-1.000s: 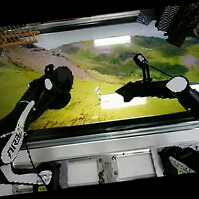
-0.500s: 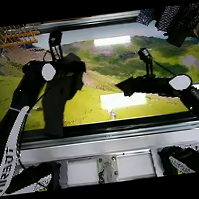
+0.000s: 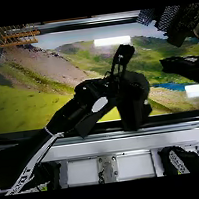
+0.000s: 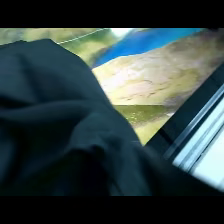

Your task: Fold the clothes and pants, and hang the long-sleeved shirts on hangers.

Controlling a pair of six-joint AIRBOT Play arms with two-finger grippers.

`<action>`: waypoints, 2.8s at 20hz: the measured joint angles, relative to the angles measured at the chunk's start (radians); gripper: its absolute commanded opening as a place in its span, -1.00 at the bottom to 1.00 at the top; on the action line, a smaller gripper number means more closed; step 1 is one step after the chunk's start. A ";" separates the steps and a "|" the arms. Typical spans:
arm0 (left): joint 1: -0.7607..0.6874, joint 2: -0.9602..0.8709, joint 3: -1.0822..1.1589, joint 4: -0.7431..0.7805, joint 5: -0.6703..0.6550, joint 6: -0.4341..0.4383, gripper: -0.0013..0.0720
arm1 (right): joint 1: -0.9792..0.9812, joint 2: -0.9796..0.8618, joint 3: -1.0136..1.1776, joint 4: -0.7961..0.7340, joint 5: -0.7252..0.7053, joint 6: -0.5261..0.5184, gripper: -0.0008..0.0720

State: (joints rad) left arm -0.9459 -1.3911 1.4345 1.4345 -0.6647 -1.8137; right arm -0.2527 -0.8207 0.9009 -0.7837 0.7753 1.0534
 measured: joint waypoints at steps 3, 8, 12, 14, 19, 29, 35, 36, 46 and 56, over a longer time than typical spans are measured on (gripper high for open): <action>0.090 0.025 -0.008 0.003 -0.083 -0.003 0.91 | -0.055 0.021 0.001 -0.033 0.028 0.021 -0.93; 0.423 0.138 -0.220 -0.001 -0.252 -0.019 0.91 | -0.077 0.029 0.000 -0.055 0.072 0.032 -0.93; 0.673 0.180 -0.469 -0.151 -0.304 0.024 0.91 | -0.081 0.030 0.000 -0.060 0.089 0.035 -0.93; 0.761 0.175 -0.572 -0.252 -0.315 0.071 0.91 | -0.082 0.030 0.000 -0.060 0.093 0.036 -0.93; 0.836 0.120 -0.710 -0.445 -0.323 0.180 0.91 | -0.082 0.030 0.000 -0.062 0.097 0.036 -0.93; 0.737 0.065 -0.680 -0.539 -0.336 0.239 -0.96 | -0.082 0.030 0.000 -0.062 0.098 0.036 -0.93; 0.800 0.100 -0.533 -0.533 -0.317 0.245 -0.96 | -0.090 0.030 0.000 -0.095 0.100 0.049 -0.93; 0.832 0.119 -0.497 -0.521 -0.314 0.245 -0.96 | -0.095 0.027 0.000 -0.126 0.101 0.075 -0.93; 1.089 0.229 -0.388 -0.420 -0.292 0.245 -0.96 | -0.159 -0.323 -0.003 -0.401 0.201 0.296 0.28; 1.111 0.164 -0.400 -0.416 -0.274 0.245 -0.96 | -0.064 -0.621 -0.003 -0.219 0.262 0.088 0.31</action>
State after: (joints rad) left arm 0.1650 -1.2266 1.0348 1.0187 -0.9386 -1.5692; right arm -0.3168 -1.4422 0.8978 -1.0031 1.0374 1.1416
